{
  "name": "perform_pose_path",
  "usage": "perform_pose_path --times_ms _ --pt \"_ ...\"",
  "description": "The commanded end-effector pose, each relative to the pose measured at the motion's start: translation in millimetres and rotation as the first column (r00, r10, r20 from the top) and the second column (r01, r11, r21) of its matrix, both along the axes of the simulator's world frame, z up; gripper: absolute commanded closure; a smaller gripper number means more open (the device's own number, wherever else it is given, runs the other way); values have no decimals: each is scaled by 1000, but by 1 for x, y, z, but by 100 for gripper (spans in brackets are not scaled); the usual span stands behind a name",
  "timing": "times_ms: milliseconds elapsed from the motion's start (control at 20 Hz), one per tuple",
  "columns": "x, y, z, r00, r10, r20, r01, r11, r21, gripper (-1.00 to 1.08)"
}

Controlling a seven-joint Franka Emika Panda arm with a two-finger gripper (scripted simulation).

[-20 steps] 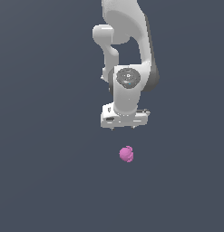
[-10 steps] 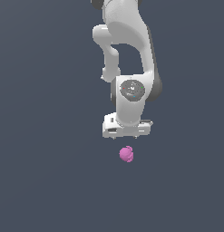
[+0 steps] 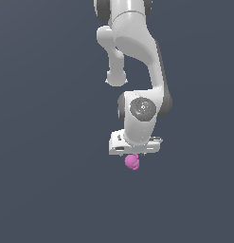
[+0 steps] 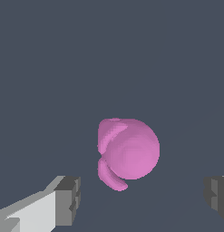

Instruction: Pick up the object and move it to a goal position.

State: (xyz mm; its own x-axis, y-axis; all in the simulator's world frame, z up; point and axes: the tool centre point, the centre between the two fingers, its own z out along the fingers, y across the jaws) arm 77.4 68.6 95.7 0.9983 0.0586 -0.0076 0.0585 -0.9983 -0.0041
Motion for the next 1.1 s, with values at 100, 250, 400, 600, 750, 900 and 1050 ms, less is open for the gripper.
perform_pose_path --times_ms 100,250,400,600,750,900,1050 --pt "9 2 -5 1000 0 6 0 1000 -3 -92" --pt "11 2 -6 1000 0 8 0 1000 -4 -92" --pt "10 2 -6 1000 0 7 0 1000 -3 -92" --pt "10 2 -17 1000 0 7 0 1000 -3 -92" --pt "10 2 -32 1000 0 7 0 1000 -4 -92" --pt "9 2 -49 1000 0 7 0 1000 -4 -92" --pt "10 2 -56 1000 0 8 0 1000 -4 -92"
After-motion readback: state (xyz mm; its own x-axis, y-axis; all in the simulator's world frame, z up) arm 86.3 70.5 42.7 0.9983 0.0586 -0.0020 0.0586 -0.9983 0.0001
